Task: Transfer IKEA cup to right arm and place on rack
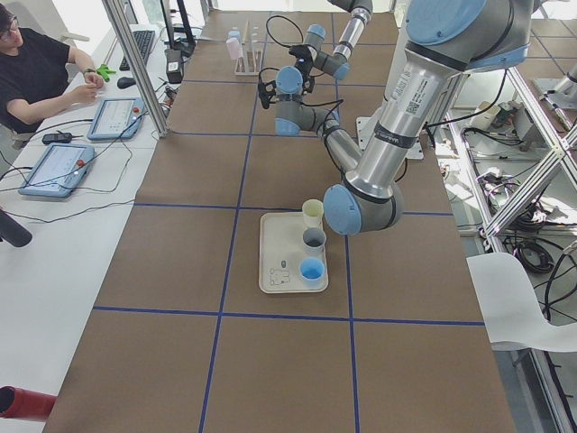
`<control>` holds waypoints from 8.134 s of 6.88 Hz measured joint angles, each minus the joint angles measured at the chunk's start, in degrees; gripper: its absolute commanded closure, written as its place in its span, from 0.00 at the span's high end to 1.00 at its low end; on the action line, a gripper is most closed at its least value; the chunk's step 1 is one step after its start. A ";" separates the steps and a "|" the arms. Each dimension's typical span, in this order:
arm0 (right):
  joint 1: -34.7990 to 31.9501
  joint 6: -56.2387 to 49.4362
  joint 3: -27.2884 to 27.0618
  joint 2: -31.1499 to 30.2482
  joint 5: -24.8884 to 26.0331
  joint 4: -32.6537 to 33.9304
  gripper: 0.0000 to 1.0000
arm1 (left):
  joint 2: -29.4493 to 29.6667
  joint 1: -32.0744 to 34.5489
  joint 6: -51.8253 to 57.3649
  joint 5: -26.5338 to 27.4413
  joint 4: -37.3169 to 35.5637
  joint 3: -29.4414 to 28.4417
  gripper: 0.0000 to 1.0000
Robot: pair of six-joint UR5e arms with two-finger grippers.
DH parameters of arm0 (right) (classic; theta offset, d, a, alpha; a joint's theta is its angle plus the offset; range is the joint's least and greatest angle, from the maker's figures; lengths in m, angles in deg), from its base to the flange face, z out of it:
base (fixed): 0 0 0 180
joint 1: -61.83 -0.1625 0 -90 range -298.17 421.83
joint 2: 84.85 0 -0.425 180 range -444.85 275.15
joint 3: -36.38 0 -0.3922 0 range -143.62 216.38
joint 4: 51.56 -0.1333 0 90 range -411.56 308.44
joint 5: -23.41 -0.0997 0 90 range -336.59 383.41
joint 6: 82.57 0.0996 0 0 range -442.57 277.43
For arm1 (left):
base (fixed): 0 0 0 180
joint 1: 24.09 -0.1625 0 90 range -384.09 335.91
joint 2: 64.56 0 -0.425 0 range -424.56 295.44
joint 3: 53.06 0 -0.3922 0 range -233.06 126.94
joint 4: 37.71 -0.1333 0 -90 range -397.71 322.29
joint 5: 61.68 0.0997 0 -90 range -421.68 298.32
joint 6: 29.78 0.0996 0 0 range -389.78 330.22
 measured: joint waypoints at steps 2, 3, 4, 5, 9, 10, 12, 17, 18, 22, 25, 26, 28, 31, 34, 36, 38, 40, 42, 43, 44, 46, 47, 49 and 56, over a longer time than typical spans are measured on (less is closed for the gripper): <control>0.07 0.06 -0.03 0.02 0.00 -0.01 0.88 | 0.07 -0.34 0.12 0.27 0.00 -0.51 0.00; 0.08 0.08 -0.06 0.02 0.00 -0.03 0.81 | 0.07 -0.46 0.15 0.29 0.00 -0.58 0.00; 0.09 0.12 -0.10 0.01 -0.02 0.00 0.68 | 0.07 -0.50 0.18 0.30 0.00 -0.61 0.00; 0.09 0.14 -0.11 -0.04 -0.10 0.01 0.57 | 0.06 -0.53 0.24 0.30 0.00 -0.63 0.00; 0.12 0.17 -0.47 -0.04 -0.27 -0.02 0.51 | 0.06 -0.55 0.62 0.30 -0.02 -0.37 1.00; 0.09 0.14 -0.46 -0.06 -0.27 -0.03 0.51 | 0.01 -0.41 0.63 0.30 -0.08 -0.01 1.00; -0.12 -0.17 -0.48 -0.32 -0.33 0.20 0.47 | -0.38 0.99 0.76 0.10 -0.78 0.94 1.00; -12.73 -12.39 -0.63 -3.41 -11.09 13.66 0.15 | -5.77 7.95 24.94 -0.77 -30.08 11.47 1.00; -18.23 -18.06 -0.86 -3.52 -17.14 18.80 0.06 | -9.60 10.08 34.27 -0.73 -36.63 16.31 1.00; -38.99 -48.30 -1.48 -6.10 -28.90 31.19 0.00 | -23.03 20.27 58.91 -1.01 -40.59 22.44 1.00; -50.35 -79.06 -1.08 -8.27 -26.55 37.11 0.00 | -24.33 20.87 60.14 -1.02 -40.62 23.29 1.00; -51.57 -82.91 -0.68 -8.18 -25.68 38.32 0.00 | -24.47 20.90 60.17 -1.02 -40.61 23.36 1.00; -52.34 -83.31 -0.49 -7.52 -25.20 39.45 0.00 | -24.59 20.90 60.19 -1.02 -40.61 23.35 1.00; -50.80 -67.94 -0.78 -5.36 -25.08 40.85 0.00 | -24.63 20.86 60.19 -1.15 -40.59 22.99 1.00; -49.71 -66.22 -0.96 -4.00 -13.34 41.56 0.00 | -24.63 20.82 60.19 -1.19 -40.54 22.81 1.00; -49.31 -84.07 -0.89 -4.60 -4.50 41.81 0.00 | -24.63 20.82 60.13 -1.19 -40.60 22.76 1.00; -49.25 -104.50 -0.52 -6.56 0.54 41.58 0.00 | -24.69 20.82 60.10 -1.19 -40.58 22.74 1.00; -48.29 -116.37 -0.39 -11.08 3.42 40.56 0.00 | -24.72 20.73 60.10 -1.19 -40.53 22.59 1.00; -43.47 -118.59 0.18 -14.41 7.92 37.46 0.00 | -24.72 20.63 60.10 -1.23 -40.48 22.38 1.00; -41.79 -119.30 1.03 -14.82 9.57 36.47 0.00 | -24.72 20.59 60.10 -1.21 -40.35 22.08 1.00; -41.16 -120.28 1.77 -14.79 10.13 35.90 0.00 | -24.72 20.57 60.10 -1.20 -40.21 21.77 1.00; -41.01 -121.82 3.18 -14.72 10.35 35.49 0.00 | -24.72 20.50 60.10 -1.19 -40.10 21.47 1.00; -41.17 -122.25 4.00 -14.63 10.39 35.45 0.00 | -24.71 20.48 60.10 -1.19 -40.08 21.44 1.00; -41.61 -122.57 5.24 -14.40 11.10 35.48 0.00 | -24.64 20.41 60.10 -1.19 -40.02 21.31 1.00; -39.87 -122.54 8.01 -12.23 17.09 35.55 0.00 | -24.63 20.38 60.19 -1.19 -39.90 20.98 1.00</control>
